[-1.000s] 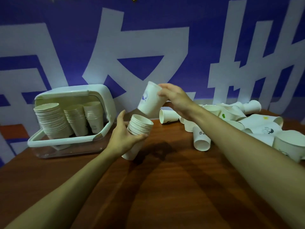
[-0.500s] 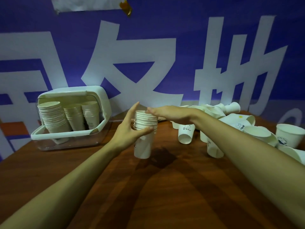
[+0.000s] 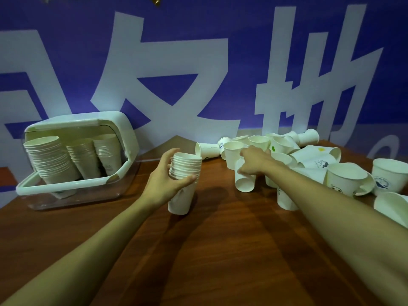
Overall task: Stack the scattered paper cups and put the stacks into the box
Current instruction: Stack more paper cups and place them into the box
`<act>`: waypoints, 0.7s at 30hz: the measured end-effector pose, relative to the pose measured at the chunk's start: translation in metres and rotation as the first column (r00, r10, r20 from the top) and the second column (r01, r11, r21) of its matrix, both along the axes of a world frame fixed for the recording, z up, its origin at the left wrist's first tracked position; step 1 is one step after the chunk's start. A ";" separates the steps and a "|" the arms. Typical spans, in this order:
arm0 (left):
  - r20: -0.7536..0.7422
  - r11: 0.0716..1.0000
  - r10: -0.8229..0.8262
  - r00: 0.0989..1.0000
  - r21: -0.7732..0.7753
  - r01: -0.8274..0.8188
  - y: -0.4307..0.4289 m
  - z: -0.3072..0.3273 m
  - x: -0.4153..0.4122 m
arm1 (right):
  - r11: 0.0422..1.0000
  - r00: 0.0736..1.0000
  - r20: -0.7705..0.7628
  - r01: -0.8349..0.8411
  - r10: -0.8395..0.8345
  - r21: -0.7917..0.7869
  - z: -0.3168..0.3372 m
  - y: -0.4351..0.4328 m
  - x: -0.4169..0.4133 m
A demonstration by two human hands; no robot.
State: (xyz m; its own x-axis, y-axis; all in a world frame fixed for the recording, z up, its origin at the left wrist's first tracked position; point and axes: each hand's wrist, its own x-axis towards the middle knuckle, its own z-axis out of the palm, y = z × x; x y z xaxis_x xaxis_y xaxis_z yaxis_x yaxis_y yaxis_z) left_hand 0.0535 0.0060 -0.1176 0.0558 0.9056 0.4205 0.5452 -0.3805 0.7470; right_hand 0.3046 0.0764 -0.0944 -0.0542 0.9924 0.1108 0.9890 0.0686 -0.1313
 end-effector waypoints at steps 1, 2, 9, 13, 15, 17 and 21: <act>-0.010 1.000 0.005 1.000 0.002 -0.005 0.002 -0.001 0.002 | 1.000 1.000 -0.018 0.005 -0.005 -0.004 0.000 0.002 -0.001; -0.022 1.000 0.007 1.000 0.006 -0.007 0.003 -0.002 0.003 | 1.000 0.999 -0.054 -0.001 0.000 -0.021 0.002 0.003 -0.001; -0.108 0.999 0.032 0.994 0.029 -0.029 -0.001 -0.002 0.005 | 0.979 0.938 -0.305 -0.193 0.165 -0.065 0.019 -0.010 0.004; -0.068 0.997 0.024 0.997 -0.075 -0.029 -0.010 0.000 -0.004 | 0.969 0.879 -0.410 -0.202 0.244 0.143 0.035 -0.027 -0.004; -0.067 0.992 -0.003 0.998 -0.123 -0.006 -0.015 0.003 -0.006 | 0.947 0.847 -0.471 -0.110 0.248 0.302 0.042 -0.031 -0.012; -0.078 0.986 -0.043 0.996 -0.167 0.030 -0.022 0.006 -0.007 | 0.910 0.801 -0.537 -0.024 0.265 0.413 0.049 -0.036 -0.022; -0.082 0.982 -0.065 0.995 -0.182 0.049 -0.032 0.011 -0.004 | 0.877 0.734 -0.563 -0.094 0.380 0.470 0.056 -0.051 -0.047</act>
